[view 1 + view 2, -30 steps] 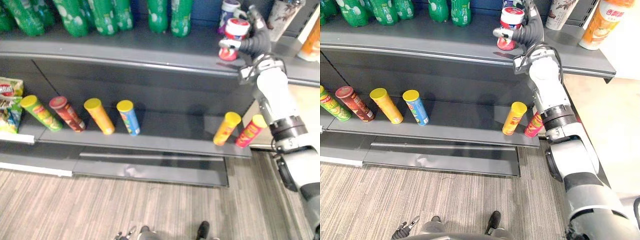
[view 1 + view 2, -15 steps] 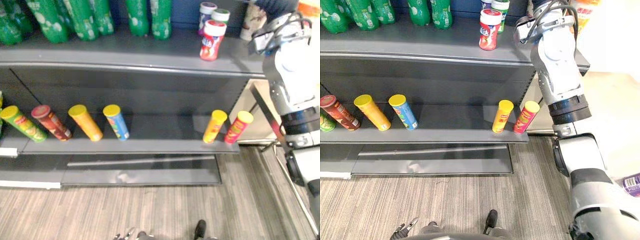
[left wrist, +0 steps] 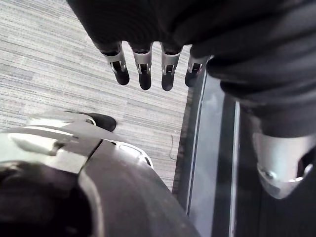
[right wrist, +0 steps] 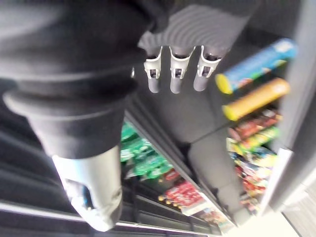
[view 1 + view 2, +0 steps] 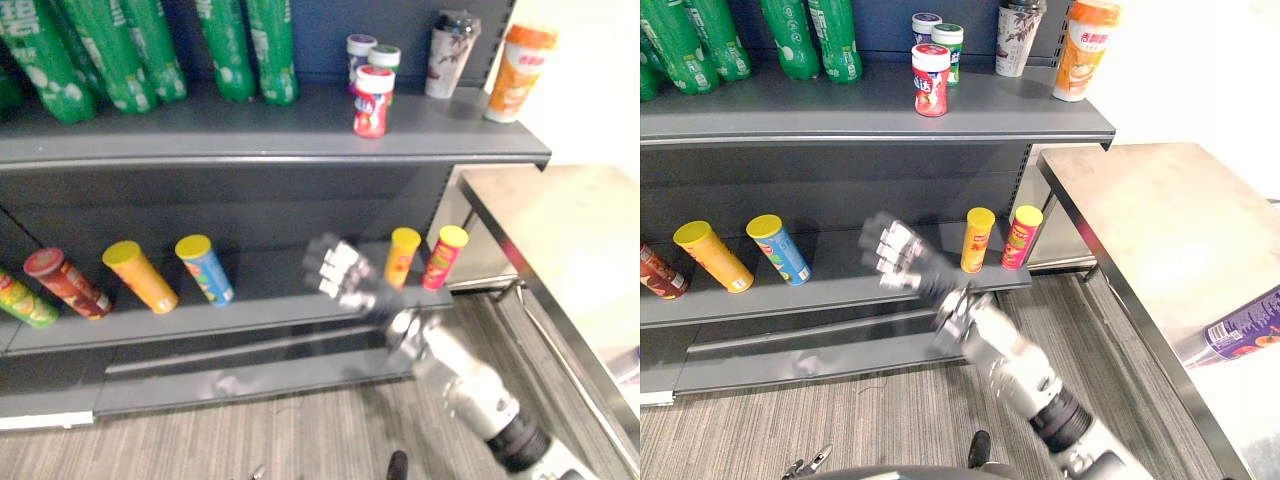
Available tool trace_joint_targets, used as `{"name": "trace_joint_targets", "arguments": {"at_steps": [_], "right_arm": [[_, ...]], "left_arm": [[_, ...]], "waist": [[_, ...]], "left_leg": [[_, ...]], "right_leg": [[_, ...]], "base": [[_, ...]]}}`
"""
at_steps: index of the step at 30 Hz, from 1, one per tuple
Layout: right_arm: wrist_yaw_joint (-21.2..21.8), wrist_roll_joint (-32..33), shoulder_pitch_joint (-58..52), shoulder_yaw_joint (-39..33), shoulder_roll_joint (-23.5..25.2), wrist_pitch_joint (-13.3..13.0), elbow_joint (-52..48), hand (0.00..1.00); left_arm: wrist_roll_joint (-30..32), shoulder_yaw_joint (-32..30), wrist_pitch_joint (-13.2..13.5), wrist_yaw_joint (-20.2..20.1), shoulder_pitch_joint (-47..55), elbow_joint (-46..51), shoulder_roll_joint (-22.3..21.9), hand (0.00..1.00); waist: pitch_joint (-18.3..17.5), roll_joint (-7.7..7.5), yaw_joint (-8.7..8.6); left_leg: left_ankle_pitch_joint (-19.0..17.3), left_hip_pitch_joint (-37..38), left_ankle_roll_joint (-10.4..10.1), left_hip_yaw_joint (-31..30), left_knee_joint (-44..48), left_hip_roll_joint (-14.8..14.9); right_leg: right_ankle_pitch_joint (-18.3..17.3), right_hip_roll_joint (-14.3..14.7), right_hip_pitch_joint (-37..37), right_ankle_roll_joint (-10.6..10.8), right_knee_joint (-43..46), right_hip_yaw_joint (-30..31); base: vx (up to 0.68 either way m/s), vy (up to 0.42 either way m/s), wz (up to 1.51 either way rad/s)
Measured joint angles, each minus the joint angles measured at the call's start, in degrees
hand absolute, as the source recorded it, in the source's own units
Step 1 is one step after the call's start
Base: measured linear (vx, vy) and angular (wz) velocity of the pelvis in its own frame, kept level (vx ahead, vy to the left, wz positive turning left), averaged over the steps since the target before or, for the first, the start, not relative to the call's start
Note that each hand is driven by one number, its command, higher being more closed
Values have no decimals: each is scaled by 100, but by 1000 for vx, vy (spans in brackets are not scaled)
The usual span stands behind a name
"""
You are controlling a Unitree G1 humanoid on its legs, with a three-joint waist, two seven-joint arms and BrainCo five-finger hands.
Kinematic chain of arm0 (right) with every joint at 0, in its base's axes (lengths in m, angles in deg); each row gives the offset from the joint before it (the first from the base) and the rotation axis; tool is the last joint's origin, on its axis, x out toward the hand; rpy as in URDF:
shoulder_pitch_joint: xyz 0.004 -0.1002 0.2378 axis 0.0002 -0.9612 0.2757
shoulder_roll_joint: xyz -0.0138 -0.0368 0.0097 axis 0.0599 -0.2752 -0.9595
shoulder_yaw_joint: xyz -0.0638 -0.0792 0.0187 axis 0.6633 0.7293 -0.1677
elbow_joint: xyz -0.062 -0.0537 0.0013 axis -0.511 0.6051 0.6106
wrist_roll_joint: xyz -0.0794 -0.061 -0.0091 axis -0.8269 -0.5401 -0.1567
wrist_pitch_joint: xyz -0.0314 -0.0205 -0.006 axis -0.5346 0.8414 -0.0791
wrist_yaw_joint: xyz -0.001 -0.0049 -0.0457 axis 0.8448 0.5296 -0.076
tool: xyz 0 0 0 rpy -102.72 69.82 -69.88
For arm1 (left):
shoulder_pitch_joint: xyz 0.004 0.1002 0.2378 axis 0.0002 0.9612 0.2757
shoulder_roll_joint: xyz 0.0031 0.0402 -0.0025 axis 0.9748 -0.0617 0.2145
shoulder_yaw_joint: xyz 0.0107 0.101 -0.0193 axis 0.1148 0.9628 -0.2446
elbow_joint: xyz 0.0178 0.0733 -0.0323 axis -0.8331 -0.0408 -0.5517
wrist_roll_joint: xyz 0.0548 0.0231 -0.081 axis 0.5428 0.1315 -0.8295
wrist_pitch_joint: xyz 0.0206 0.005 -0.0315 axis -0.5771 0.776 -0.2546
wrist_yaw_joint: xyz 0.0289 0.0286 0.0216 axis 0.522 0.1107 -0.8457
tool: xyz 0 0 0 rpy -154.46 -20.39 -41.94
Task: Put the gum and the chips on the shelf.
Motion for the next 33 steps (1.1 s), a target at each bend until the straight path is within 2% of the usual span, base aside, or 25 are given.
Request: {"name": "trace_joint_targets", "arguments": {"at_steps": [3, 7, 9, 12, 14, 17, 18, 19, 22, 23, 27, 33], "right_arm": [[311, 23, -566, 221, 19, 149, 635, 0], [476, 20, -934, 112, 18, 123, 1411, 0], [456, -59, -1161, -90, 27, 71, 2141, 0], [276, -272, -1414, -437, 155, -171, 2859, 0], [-114, -786, -1626, -935, 272, -629, 3419, 0], [-436, -1175, -1821, -1636, 382, -1016, 3891, 0], [-473, -1196, -1849, -1766, 389, -1065, 4012, 0], [-540, -1344, -1889, -2207, 433, -1165, 4455, 0], [-554, -1412, -1962, -2623, 454, -1225, 4925, 0], [-566, -1586, -2025, -2847, 467, -1315, 5195, 0], [-543, -1593, -2140, -3423, 543, -1546, 5894, 0], [-530, -1606, -2283, -3891, 734, -1731, 6432, 0]], "left_arm": [[-51, 216, 60, 43, -51, -162, 24, 0], [-227, 485, 61, 103, -93, -168, 88, 0], [-229, 579, 59, 103, -133, -165, 86, 0], [-231, 656, 35, 92, -133, -158, 64, 0], [-259, 677, 10, 63, -115, -156, 26, 0], [-259, 675, -23, 86, -92, -157, -15, 0], [-261, 673, -24, 86, -91, -157, -21, 0], [-263, 640, -26, 76, -92, -155, -38, 0], [-264, 611, -18, 5, -92, -155, -45, 0], [-263, 562, -14, -57, -85, -158, -55, 0], [-254, 447, 13, -99, -75, -181, -89, 0], [-270, 399, 40, -226, -80, -322, -90, 0]], "waist": [[-21, 65, -52], [-17, 117, -120], [-9, 168, -119], [3, 243, -128], [44, 325, -196], [34, 399, -254], [25, 411, -255], [19, 422, -257], [20, 421, -255], [20, 422, -259], [26, 425, -277], [26, 429, -412]], "left_leg": [[-14, 3, 11, 10, -4, -27], [-21, 14, 7, 23, -6, -23], [-23, 17, 4, 24, -8, -21], [-27, 22, 0, 23, -9, -22], [-31, 26, -3, 22, -6, -22], [-73, 27, -12, 26, 0, -10], [-82, 31, -13, 28, 4, -7], [-88, 35, -12, 29, 4, -7], [-92, 35, -11, 28, 4, -7], [-94, 37, -8, 27, 4, -9], [-103, 92, -10, 25, -7, -15], [-150, 129, -27, 8, -3, -34]], "right_leg": [[18, -29, 1, 30, -1, 3], [18, -25, 2, 31, -1, 7], [17, -26, 5, 31, -1, 5], [17, -31, 11, 32, -1, 3], [13, -31, 20, 30, -1, 1], [4, -16, 30, 18, -1, 4], [-2, -13, 35, 8, -1, 6], [-10, -12, 40, -3, -1, 6], [-10, -12, 41, -3, -1, 5], [-10, -13, 42, -2, -1, 4], [-14, -15, 85, 8, -1, 1], [-36, -38, 138, 38, -2, -13]], "base": [[0, 0, 0], [0, 0, 0], [0, 0, 0], [0, 0, 0], [0, 0, 0], [0, 0, 0], [0, 0, 0], [0, 0, 0], [0, 0, 0], [0, 0, 0], [0, 0, 0], [4, 4, 1]]}}
